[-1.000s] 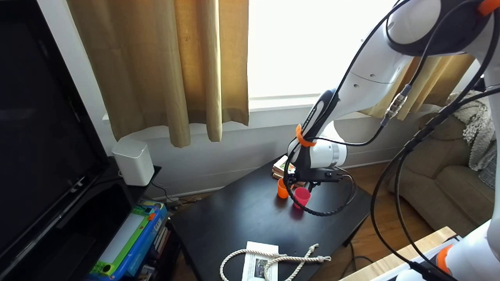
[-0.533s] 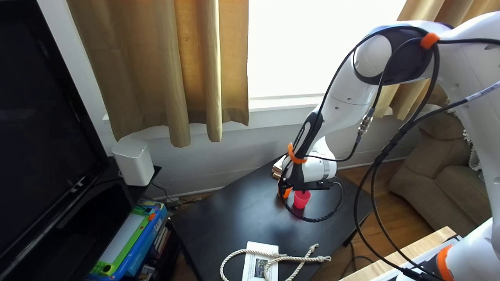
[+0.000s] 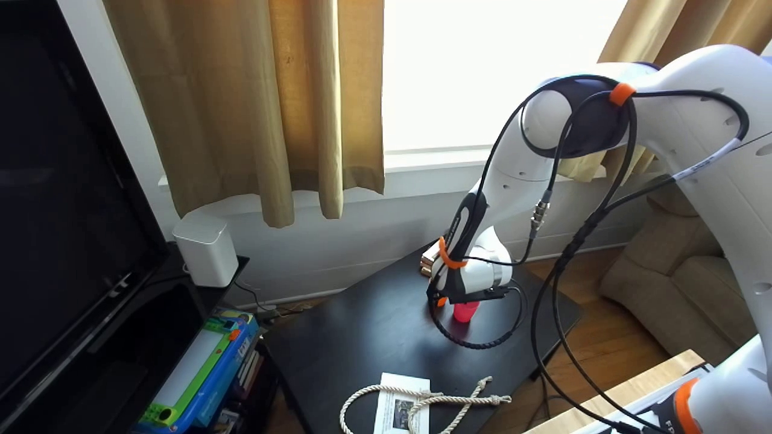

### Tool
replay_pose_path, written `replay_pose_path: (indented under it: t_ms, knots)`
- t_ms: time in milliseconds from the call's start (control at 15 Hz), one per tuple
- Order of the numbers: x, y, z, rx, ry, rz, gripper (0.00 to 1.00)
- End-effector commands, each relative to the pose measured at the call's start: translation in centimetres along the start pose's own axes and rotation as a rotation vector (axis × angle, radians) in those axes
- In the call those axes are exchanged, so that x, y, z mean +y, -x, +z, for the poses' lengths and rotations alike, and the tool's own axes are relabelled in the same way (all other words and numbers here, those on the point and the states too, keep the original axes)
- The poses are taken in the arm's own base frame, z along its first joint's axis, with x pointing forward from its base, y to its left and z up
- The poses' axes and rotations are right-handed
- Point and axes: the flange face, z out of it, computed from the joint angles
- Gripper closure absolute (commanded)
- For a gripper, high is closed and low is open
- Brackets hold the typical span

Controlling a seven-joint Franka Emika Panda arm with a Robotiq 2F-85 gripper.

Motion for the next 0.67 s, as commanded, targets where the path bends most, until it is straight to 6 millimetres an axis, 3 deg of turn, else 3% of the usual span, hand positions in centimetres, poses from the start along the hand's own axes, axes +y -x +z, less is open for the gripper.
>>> replay_pose_path:
  t_ms: [0, 600]
  knots:
    - [-0.9, 0.0, 1.7, 0.034, 0.003, -0.041, 0.0]
    - [-5.2, 0.3, 2.5, 0.014, -0.069, 0.001, 0.0]
